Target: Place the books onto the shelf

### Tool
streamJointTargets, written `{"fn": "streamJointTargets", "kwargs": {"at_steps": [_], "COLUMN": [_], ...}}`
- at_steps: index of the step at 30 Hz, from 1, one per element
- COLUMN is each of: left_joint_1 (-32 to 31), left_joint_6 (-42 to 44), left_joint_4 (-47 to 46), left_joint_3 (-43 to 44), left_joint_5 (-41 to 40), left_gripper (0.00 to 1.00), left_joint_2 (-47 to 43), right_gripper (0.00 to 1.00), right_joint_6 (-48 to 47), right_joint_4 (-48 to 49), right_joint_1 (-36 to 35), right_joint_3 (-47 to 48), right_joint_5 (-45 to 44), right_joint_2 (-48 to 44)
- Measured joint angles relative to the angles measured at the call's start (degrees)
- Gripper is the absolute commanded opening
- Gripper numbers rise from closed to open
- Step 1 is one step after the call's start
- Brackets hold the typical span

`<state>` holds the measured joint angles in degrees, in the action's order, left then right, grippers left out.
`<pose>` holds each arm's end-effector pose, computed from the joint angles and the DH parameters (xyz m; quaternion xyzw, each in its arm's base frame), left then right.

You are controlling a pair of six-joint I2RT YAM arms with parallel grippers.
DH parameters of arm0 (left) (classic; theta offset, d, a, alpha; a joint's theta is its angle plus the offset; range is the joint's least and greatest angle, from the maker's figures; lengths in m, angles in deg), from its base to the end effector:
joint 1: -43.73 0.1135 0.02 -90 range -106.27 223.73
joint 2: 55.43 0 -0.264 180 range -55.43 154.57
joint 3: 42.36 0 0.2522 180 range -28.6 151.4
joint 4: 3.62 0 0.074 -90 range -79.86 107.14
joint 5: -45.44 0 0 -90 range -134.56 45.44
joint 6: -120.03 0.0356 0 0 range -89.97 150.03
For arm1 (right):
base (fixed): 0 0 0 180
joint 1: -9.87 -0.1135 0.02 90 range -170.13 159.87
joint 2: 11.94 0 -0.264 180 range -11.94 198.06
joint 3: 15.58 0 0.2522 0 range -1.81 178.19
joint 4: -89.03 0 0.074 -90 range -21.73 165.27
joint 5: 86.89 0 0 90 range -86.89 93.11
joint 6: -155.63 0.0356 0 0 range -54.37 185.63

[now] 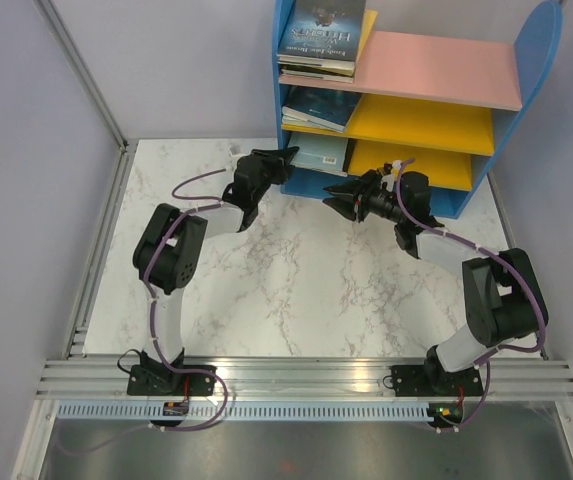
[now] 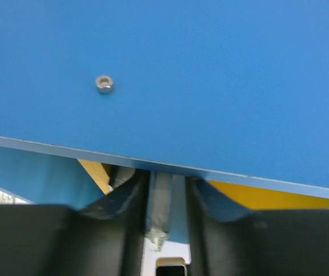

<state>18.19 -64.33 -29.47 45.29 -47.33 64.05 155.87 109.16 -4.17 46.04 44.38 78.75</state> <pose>0.4277 -0.2024 0.1989 -0.4331 0.6037 -0.5701 0.3506 0.3272 0.1060 0.2393 0.2587 0.7011 0.6445 0.1618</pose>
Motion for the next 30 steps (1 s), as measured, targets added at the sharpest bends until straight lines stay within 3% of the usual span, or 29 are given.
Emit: {"fn": "streamJointTargets", "kwargs": {"at_steps": [2,3,4,5,6,11,18,24,30], "left_joint_1": [0.46,0.74,0.98,1.22,1.46,3.28,7.82,13.68,17.84], "left_joint_6": [-0.2,-0.17,0.22,0.7,1.27,3.3,10.19,21.9,36.57], "left_joint_4": [-0.15,0.0,0.63,0.94,1.95,4.85,18.91,34.53,49.77], "left_joint_3": [-0.35,-0.46,-0.46,-0.44,-0.48,-2.49,-12.35,-15.19,-15.06], "left_joint_5": [1.6,2.56,3.32,4.28,4.79,8.83,14.19,17.92,18.99], "left_gripper": [0.54,0.68,0.71,0.91,0.99,1.0,1.0,1.0,1.0], "left_joint_2": [-0.57,-1.09,-1.81,-2.62,-3.37,-6.99,-13.6,-22.75,-30.23], "right_gripper": [0.43,0.43,0.43,0.43,0.43,0.43,0.44,0.45,0.48], "right_joint_6": [0.0,0.02,0.02,0.02,0.02,0.02,-0.11,-1.49,-10.97], "right_joint_4": [0.07,0.35,0.46,0.68,0.9,1.55,1.73,0.39,-12.66], "right_joint_1": [0.0,0.0,0.0,0.0,0.0,-0.24,-0.48,-0.48,-0.5], "right_joint_3": [-0.39,-0.74,-1.16,-1.57,-2.03,-3.41,-4.9,-8.81,-7.48], "right_joint_5": [-0.02,-0.04,-0.04,-0.07,-0.11,-0.22,-0.83,-1.27,-1.49], "right_joint_2": [0.0,0.0,0.0,0.0,0.0,-0.02,-2.38,-8.11,-15.91]}}
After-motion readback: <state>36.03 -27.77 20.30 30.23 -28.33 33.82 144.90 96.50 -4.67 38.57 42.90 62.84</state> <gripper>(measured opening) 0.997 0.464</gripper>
